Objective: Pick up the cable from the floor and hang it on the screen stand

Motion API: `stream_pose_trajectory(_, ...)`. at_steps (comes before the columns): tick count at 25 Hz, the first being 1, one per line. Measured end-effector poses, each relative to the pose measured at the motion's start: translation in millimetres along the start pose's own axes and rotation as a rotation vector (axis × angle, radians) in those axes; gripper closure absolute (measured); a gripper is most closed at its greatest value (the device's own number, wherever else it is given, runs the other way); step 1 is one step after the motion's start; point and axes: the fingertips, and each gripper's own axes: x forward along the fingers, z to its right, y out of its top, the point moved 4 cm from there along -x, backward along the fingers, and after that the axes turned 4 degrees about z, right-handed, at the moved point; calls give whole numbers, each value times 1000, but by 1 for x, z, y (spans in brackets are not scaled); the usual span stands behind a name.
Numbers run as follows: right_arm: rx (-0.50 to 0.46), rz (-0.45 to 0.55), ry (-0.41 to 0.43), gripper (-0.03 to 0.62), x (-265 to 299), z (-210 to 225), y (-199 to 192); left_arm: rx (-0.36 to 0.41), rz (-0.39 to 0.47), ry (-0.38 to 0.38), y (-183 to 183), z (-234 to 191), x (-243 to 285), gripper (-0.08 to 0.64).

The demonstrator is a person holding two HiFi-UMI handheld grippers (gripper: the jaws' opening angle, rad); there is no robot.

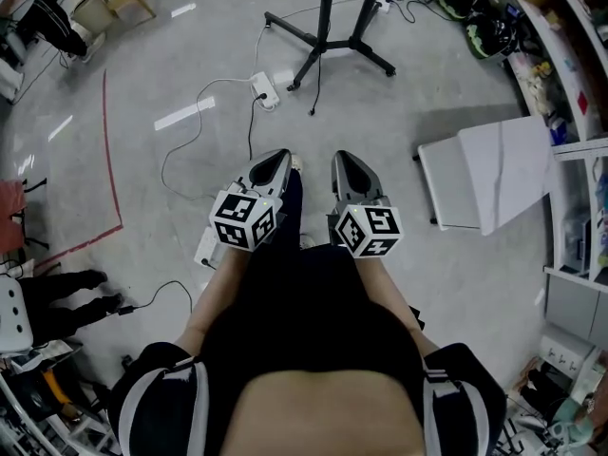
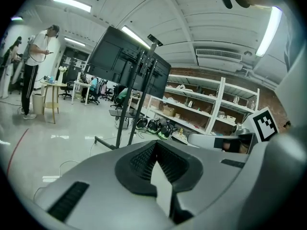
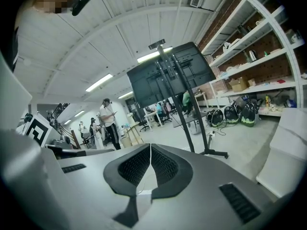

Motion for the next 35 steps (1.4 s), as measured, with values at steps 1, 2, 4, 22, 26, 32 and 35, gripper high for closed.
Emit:
stream_pose_trajectory(1,1,0,-4,568,7,2,3,-2,-3,-4,3,-4,7,552)
stream_pose_trajectory(2,1,0,-9,568,14,5,6,-3,-5,-9,7,-8,14,552)
stream_pose_trajectory(4,2,1,-21,568,28,12,14,-3,-10,-23,14,-14,28,552)
stream_pose_trajectory(22,20,1,-80,568,157,56,66,19,-60,-108,78,-83,149,552)
stream_pose_trajectory(26,23,5,-98,568,179,66,72,18,-62,-118,86,-100,169,552)
stream_pose_trajectory(32,33,8,-118,568,212,78,79,21,-65,-131,100,-124,198,552)
stream_pose_trajectory(35,31,18,-124,568,229,82,84,28,-68,-142,106,-135,210,552)
